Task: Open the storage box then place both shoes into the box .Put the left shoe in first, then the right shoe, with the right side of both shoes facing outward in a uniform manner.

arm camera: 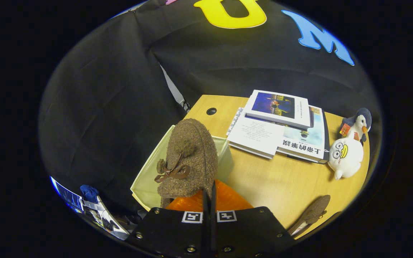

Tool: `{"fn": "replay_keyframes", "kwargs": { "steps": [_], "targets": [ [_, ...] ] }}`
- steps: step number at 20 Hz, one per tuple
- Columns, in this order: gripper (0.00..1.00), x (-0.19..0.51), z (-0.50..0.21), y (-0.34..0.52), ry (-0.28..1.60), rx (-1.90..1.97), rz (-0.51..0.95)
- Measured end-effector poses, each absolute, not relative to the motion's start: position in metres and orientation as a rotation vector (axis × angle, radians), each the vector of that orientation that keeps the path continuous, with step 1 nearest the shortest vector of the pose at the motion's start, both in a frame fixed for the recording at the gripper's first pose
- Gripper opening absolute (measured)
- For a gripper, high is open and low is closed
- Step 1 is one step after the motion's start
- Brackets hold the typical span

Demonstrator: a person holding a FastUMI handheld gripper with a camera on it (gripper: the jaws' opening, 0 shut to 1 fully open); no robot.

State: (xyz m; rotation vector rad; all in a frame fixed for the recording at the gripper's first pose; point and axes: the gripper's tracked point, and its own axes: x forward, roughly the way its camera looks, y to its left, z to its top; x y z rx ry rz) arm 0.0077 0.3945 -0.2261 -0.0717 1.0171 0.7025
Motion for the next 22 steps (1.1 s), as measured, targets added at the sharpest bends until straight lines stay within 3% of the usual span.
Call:
{"fn": "replay_keyframes", "kwargs": {
  "steps": [18, 20, 22],
  "targets": [
    [0.02, -0.001, -0.285, 0.491, 1.123, -0.173, 0.709],
    [0.07, -0.005, -0.291, 0.499, 1.124, -0.167, 0.737],
    [0.20, -0.011, -0.292, 0.502, 1.136, -0.137, 0.742]
  ]
}}
